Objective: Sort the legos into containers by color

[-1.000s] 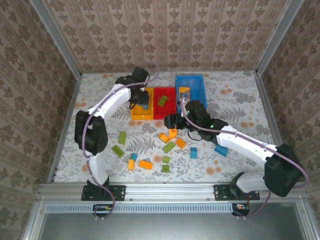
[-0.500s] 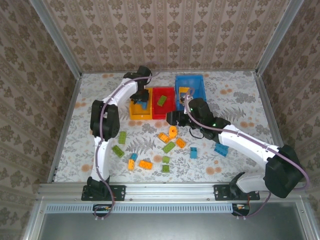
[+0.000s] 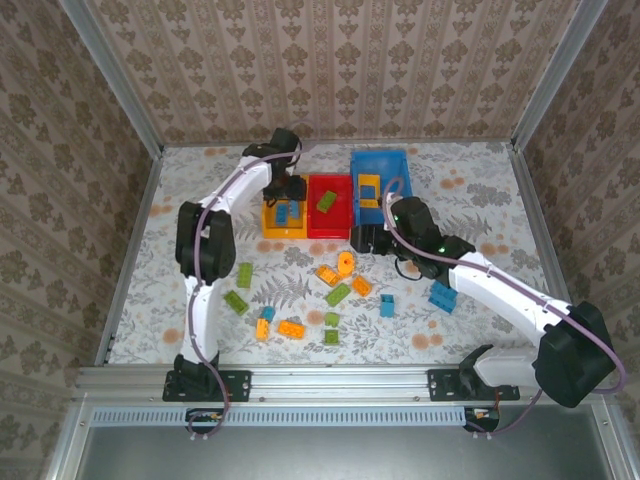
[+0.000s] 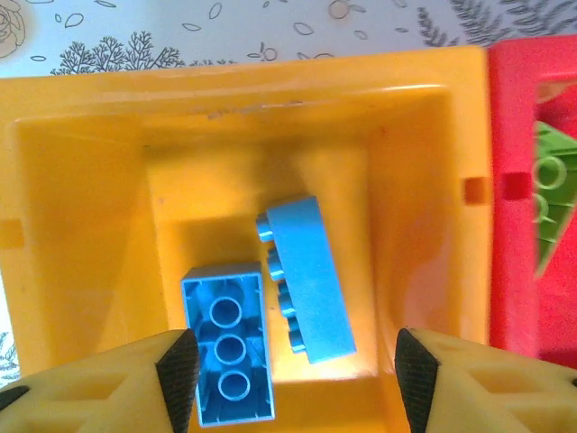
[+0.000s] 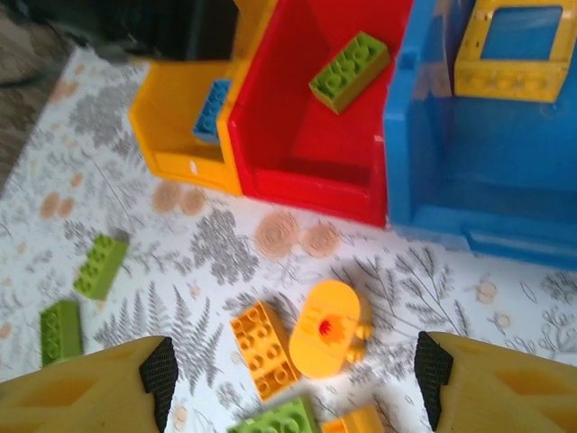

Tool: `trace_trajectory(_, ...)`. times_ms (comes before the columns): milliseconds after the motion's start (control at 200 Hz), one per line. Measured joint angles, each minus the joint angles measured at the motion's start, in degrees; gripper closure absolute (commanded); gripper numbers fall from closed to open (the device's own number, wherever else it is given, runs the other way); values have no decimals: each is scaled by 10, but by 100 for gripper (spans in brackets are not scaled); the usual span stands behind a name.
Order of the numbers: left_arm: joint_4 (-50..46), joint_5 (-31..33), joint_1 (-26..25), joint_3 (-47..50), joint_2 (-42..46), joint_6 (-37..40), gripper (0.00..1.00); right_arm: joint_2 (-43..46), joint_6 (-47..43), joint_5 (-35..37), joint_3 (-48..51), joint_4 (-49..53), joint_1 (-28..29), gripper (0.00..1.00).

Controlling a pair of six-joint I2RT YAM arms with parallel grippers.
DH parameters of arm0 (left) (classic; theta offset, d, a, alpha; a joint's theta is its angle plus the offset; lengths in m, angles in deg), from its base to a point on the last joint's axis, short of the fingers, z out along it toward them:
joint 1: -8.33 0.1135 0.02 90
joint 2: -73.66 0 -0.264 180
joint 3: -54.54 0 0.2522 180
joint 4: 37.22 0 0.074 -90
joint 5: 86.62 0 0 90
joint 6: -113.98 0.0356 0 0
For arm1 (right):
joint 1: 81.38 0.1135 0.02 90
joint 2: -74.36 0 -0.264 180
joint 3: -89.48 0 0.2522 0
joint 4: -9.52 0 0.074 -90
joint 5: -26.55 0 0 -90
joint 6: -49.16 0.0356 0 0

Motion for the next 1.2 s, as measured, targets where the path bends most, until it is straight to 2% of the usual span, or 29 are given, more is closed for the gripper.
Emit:
trace_trajectory(130, 10, -6, 0, 28, 38, -11, 32, -7, -29, 13, 6, 43, 14, 28)
trace_trajectory(260, 30, -6, 0, 85, 103, -28, 29, -50, -38, 20, 2, 64, 44, 24)
trace_trajectory(465, 118, -31, -12, 286, 297, -48, 25, -169, 23, 48, -59, 87, 76, 18)
trace_trajectory(640, 187, -77, -68, 436, 450, -61, 25, -226, 103, 75, -97, 87, 79, 19)
trace_trajectory(930, 198, -91, -118, 533, 535, -94, 26, -313, 176, 103, -153, 92, 80, 32)
trace_trajectory(1200, 195, -89, -134, 542, 576, -103, 27, -333, 201, 123, -157, 97, 86, 66)
